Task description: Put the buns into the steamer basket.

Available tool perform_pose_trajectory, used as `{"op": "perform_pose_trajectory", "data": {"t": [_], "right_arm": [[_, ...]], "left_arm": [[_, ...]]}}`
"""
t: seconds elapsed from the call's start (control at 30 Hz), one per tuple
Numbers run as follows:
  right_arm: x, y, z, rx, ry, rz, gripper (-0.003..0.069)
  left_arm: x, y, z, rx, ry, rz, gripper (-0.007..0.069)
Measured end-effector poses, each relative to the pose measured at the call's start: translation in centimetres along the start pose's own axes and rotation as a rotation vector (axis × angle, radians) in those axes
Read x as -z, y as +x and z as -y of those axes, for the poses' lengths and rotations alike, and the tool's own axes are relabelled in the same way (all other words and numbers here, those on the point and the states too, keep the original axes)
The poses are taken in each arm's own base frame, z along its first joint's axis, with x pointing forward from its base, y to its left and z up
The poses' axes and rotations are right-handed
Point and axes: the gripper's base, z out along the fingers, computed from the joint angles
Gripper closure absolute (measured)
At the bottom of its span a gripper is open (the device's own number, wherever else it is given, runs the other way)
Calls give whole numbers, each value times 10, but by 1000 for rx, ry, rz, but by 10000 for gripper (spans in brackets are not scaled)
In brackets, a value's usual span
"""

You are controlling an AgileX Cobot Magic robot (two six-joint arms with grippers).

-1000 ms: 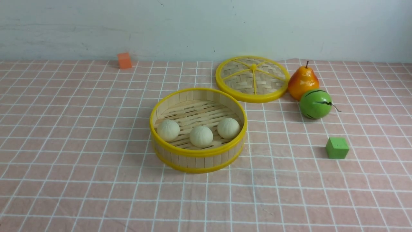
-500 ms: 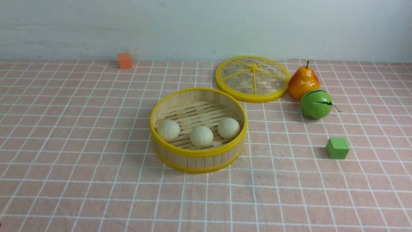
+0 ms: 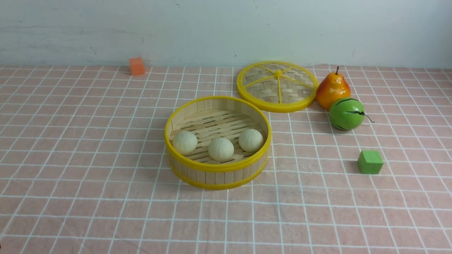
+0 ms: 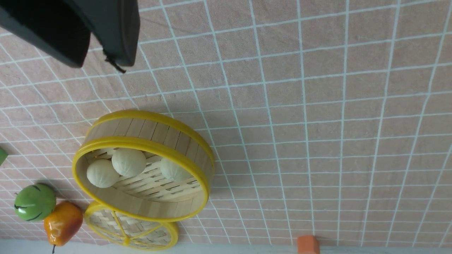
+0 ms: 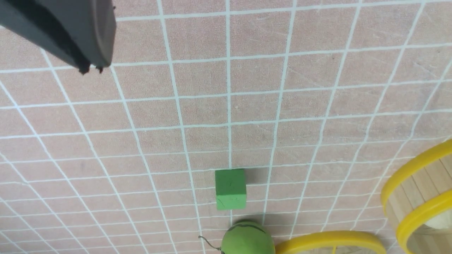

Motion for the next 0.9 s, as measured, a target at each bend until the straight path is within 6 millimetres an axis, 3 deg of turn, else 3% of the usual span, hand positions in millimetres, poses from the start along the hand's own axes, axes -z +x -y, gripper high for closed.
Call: {"op": "perform_pose_trajectory", "data": {"t": [0.73,0.83,0.87,0.9], "right_arm": [[0,0,0,3,0,-1,616],[0,0,0,3,0,-1,614],[0,0,0,3,0,-2,610],[0,0,0,3,0,-2,610]], "left_arm": [[-6,7,-1,-19,-5,7,481],[-13,11,-2,-36,-4,57,508],[-18,16,-2,-21,-5,119,569],[-18,16,-3,-20,-10,121,569]]}}
